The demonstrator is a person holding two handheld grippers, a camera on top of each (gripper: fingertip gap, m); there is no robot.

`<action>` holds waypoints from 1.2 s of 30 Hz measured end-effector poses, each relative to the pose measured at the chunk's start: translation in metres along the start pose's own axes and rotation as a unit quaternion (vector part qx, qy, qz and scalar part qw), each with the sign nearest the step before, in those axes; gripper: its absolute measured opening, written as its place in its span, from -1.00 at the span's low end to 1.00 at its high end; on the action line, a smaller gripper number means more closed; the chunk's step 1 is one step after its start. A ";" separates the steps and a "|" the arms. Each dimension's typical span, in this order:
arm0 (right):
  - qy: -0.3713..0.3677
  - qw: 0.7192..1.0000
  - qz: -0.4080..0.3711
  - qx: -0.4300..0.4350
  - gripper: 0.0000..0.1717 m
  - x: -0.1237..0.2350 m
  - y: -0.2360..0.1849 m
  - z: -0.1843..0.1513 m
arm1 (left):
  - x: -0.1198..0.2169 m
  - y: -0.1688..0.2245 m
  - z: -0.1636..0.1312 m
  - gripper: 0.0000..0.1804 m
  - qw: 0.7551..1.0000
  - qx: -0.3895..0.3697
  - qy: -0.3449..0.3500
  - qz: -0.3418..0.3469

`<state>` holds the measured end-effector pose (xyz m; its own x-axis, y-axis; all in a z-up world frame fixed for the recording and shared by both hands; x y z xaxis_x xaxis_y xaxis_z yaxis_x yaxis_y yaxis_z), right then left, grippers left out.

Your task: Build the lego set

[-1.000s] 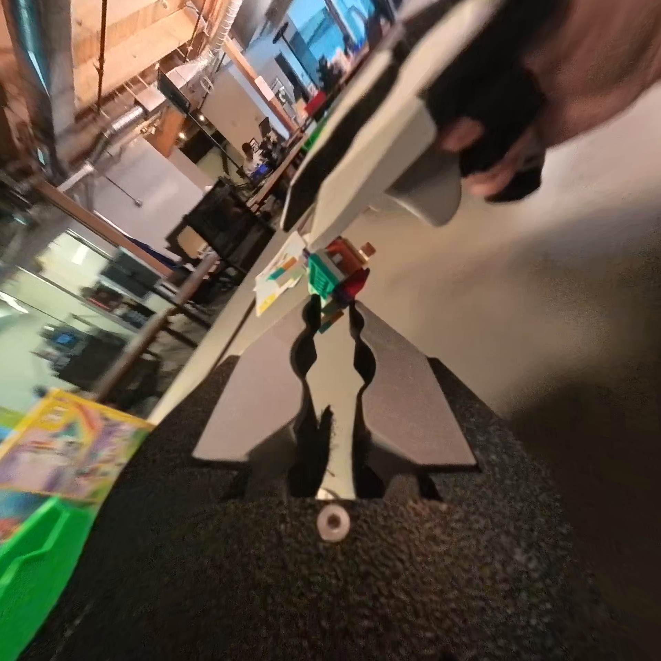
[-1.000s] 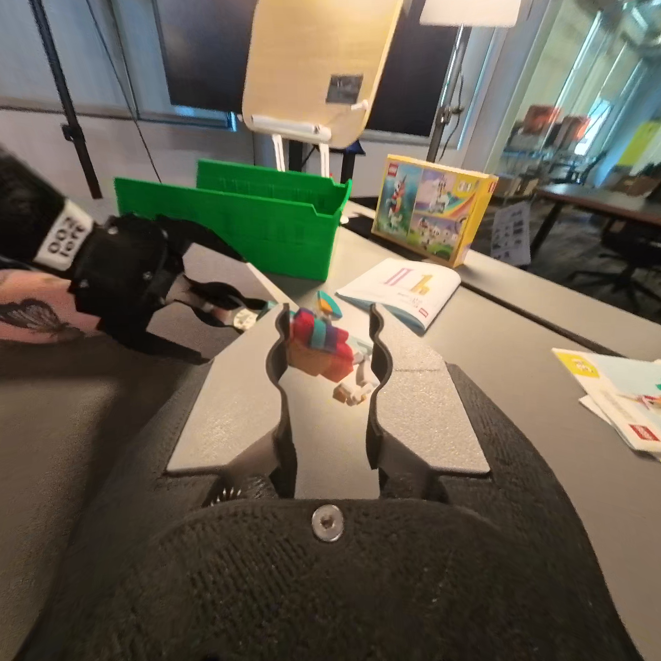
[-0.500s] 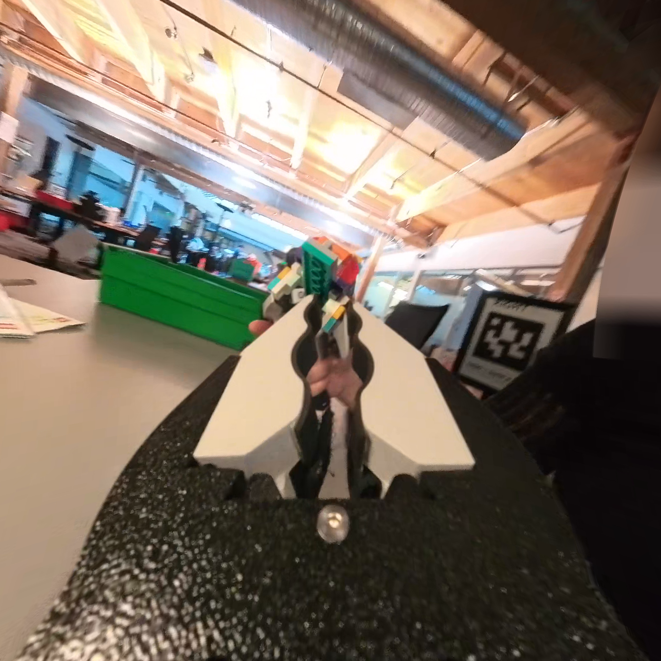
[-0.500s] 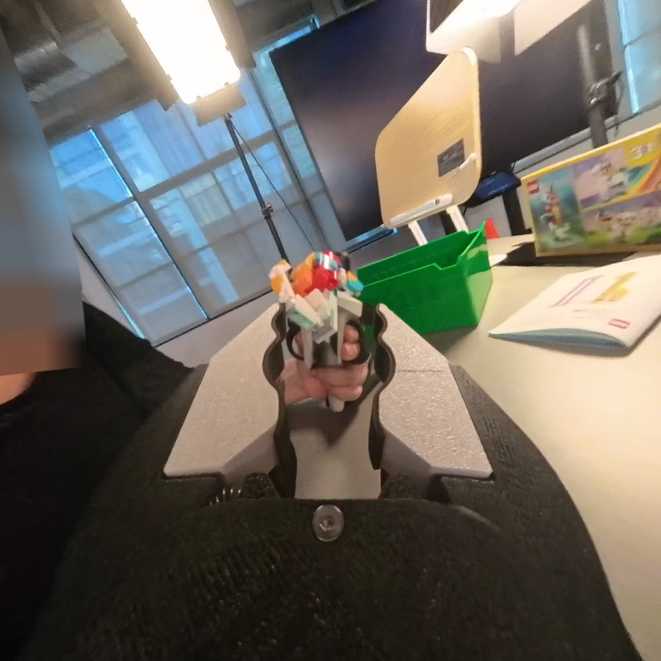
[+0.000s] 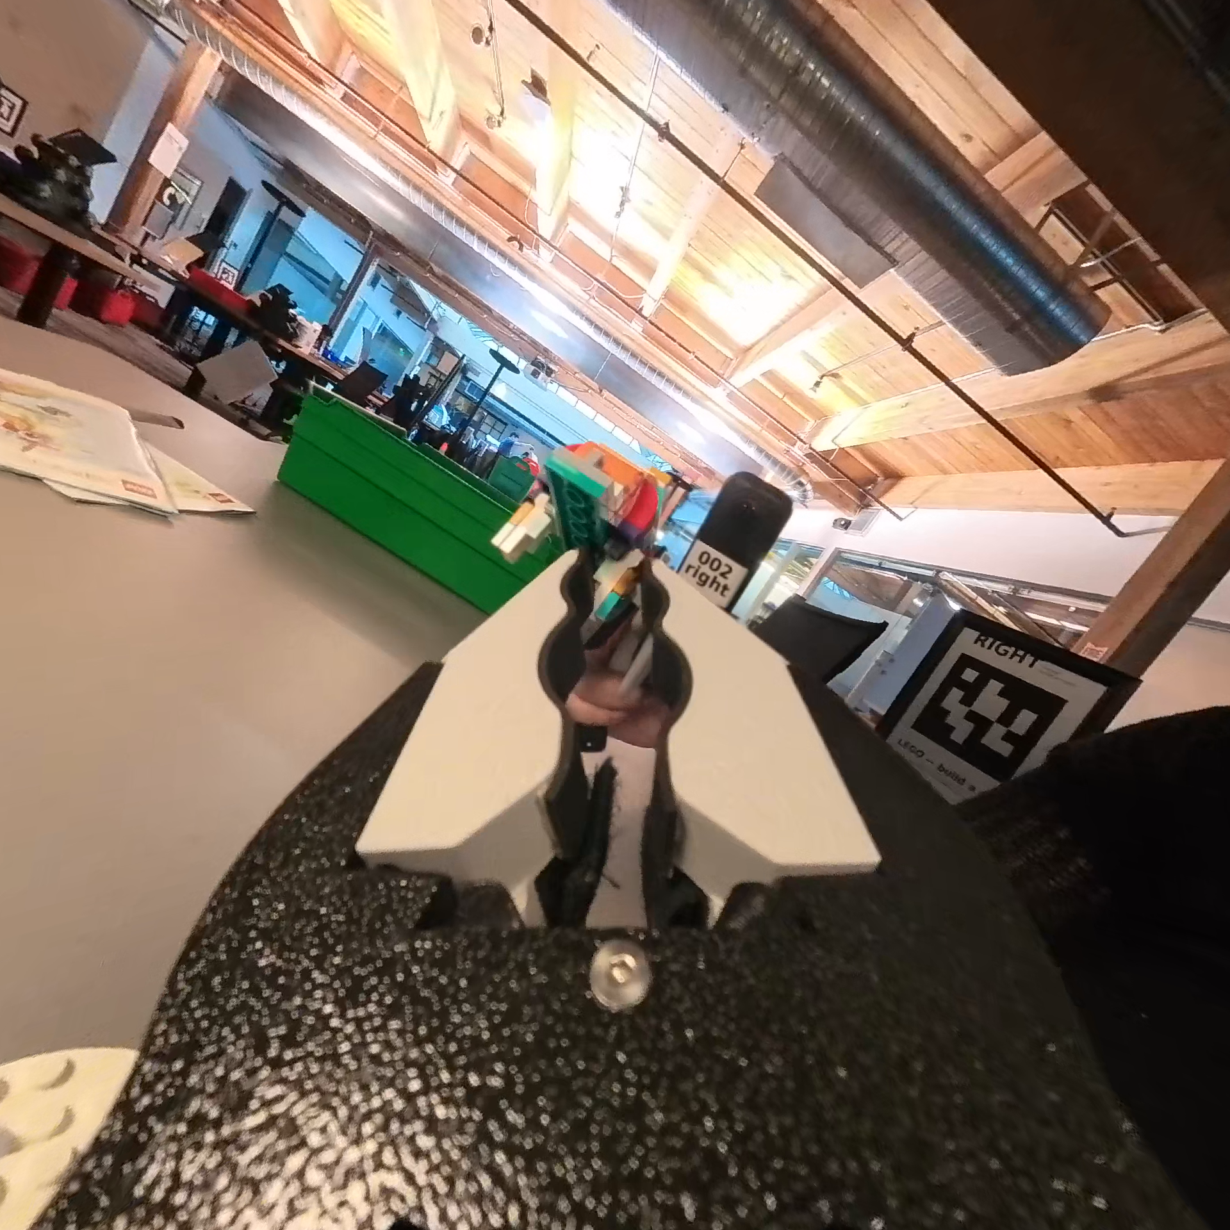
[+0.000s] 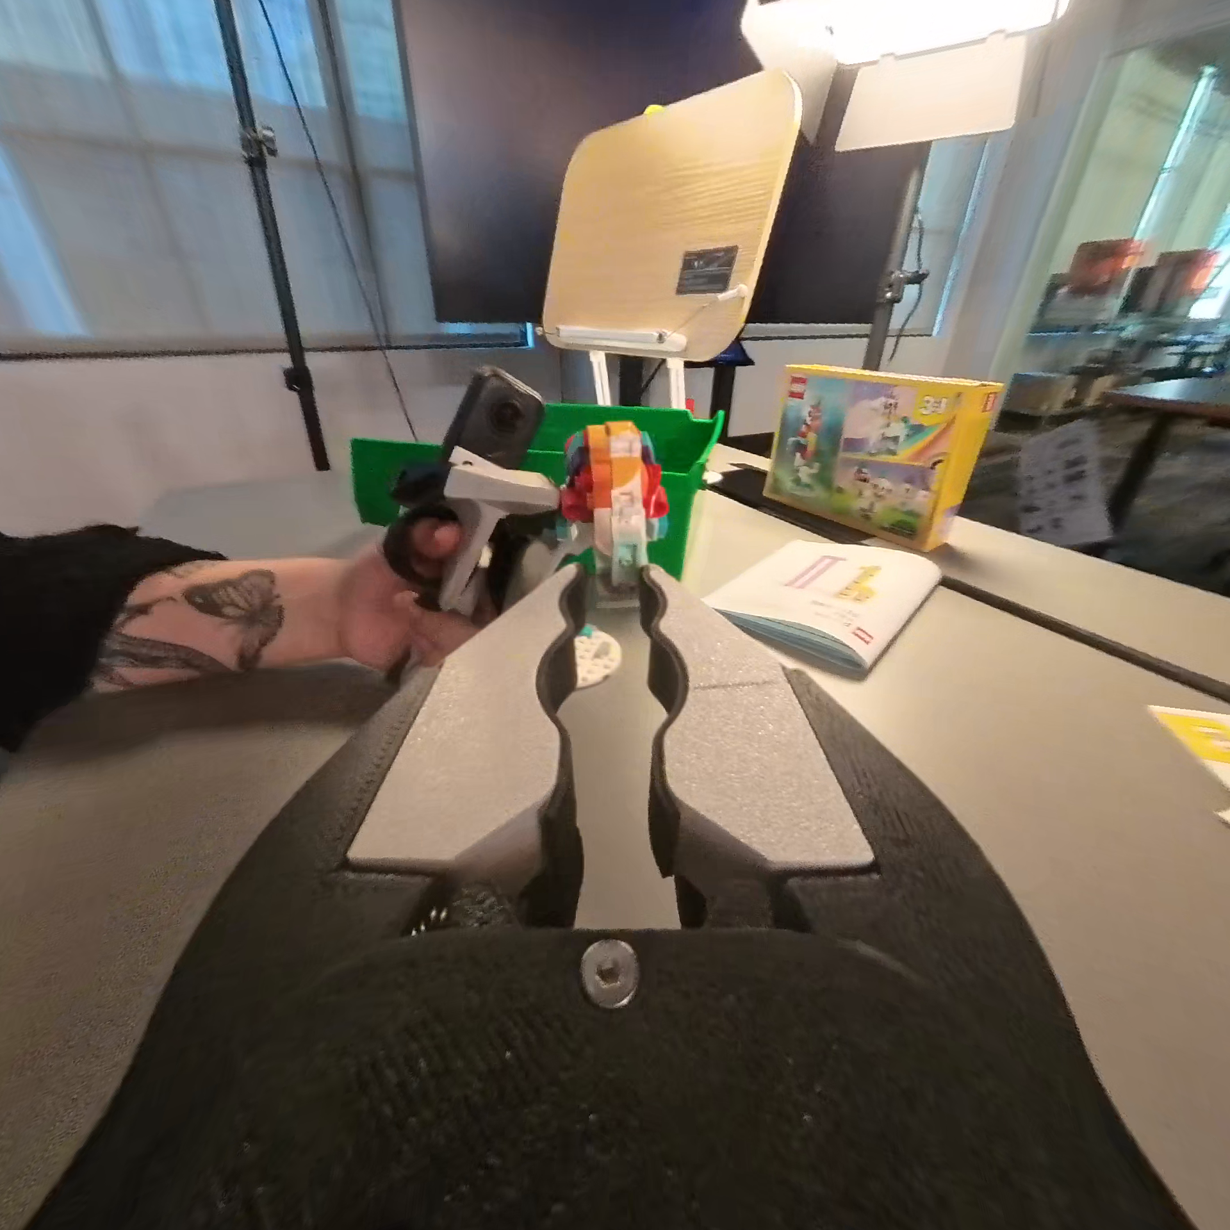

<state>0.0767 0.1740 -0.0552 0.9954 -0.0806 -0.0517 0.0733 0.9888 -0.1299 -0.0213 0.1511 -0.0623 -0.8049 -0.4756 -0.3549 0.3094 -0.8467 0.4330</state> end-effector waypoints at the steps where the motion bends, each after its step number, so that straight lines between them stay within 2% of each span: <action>1: 0.001 1.000 -0.001 0.001 -0.88 0.000 0.000 0.000 | 0.000 0.000 0.000 -0.89 1.000 0.004 -0.001 -0.003; 5: 0.014 0.999 0.014 -0.028 -0.80 0.001 0.000 0.002 | -0.002 0.001 -0.003 -0.89 1.000 0.010 -0.011 -0.011; 12: 0.009 0.999 0.014 -0.042 -0.85 -0.001 0.002 0.000 | -0.005 0.000 -0.006 -0.88 1.000 -0.009 -0.019 0.007; 13: 0.012 0.998 0.015 -0.053 -0.85 -0.001 0.003 0.000 | -0.005 -0.001 -0.006 -0.85 1.000 -0.018 -0.017 0.017; 14: 0.016 0.998 0.016 -0.066 -0.85 0.000 0.005 0.000 | -0.005 -0.002 -0.004 -0.67 0.999 -0.024 -0.010 0.031; 16: 0.026 0.995 0.019 -0.092 -0.85 0.001 0.008 0.002 | -0.004 -0.005 0.000 -0.44 0.998 -0.026 0.008 0.050; 17: 0.034 0.994 0.024 -0.104 -0.85 0.002 0.009 0.003 | -0.002 -0.007 0.002 -0.44 0.998 -0.020 0.016 0.050; 21: 0.062 0.991 0.018 -0.121 -0.85 0.004 0.013 0.008 | 0.004 -0.013 0.009 -0.47 0.998 0.024 0.046 0.047; 24: 0.067 0.991 0.015 -0.115 -0.86 0.005 0.013 0.009 | 0.004 -0.012 0.008 -0.55 0.998 0.038 0.042 0.032; 31: 0.064 0.989 0.031 -0.126 -0.85 0.000 0.009 0.006 | -0.007 0.002 -0.004 -0.74 1.000 0.001 -0.006 0.002; 33: 0.057 0.991 0.027 -0.115 -0.85 -0.002 0.008 0.004 | -0.006 0.001 -0.004 -0.87 1.000 -0.013 -0.005 0.015; 36: 0.041 0.997 -0.003 -0.062 -0.85 -0.003 0.009 0.002 | -0.005 -0.005 -0.006 -0.89 0.999 -0.019 -0.029 0.040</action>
<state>0.0746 0.1834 -0.0547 0.9861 -0.1023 -0.1310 0.0668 0.9656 -0.2512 -0.0158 0.1562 -0.0678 -0.8047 -0.5277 -0.2719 0.3909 -0.8158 0.4263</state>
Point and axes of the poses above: each gripper's, where its closed fingertips meet, x back along the fingers, z out of its top, y = z × x across the jaws, the point moved 4 cm from there along x, back along the fingers, and after that the axes turned 8 degrees about -x, right-handed, at the moved point
